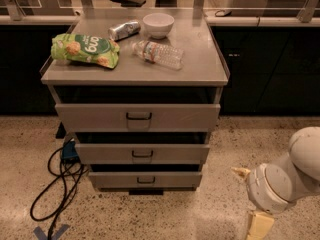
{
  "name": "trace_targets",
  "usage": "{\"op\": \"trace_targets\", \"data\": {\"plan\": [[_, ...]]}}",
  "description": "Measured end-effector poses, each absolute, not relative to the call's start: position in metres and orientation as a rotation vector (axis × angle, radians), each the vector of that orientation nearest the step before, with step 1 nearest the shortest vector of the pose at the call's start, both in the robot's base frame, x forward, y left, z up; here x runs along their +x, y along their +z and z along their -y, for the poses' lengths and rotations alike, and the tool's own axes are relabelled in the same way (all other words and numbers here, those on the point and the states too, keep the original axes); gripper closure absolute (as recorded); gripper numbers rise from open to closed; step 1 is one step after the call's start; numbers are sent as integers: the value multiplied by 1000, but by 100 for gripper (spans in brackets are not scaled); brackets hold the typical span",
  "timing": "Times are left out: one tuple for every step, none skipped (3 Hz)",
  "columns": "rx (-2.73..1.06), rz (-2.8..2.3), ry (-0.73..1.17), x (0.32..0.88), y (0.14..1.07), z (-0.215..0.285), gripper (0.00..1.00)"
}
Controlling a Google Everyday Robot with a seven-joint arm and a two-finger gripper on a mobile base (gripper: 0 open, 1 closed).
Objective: Open middle drawer
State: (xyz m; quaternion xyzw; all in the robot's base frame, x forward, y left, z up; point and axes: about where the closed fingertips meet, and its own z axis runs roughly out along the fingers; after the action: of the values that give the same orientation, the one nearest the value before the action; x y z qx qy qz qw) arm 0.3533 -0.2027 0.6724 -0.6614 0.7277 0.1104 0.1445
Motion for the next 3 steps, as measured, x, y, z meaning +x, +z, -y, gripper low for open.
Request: {"op": "trace_targets", "data": {"plan": [[-1851,-2009,291,368,667,194,0],[-1699,-1788,247,422,673,164,0],[-1578,-1659,127,486,696,150,0]]}}
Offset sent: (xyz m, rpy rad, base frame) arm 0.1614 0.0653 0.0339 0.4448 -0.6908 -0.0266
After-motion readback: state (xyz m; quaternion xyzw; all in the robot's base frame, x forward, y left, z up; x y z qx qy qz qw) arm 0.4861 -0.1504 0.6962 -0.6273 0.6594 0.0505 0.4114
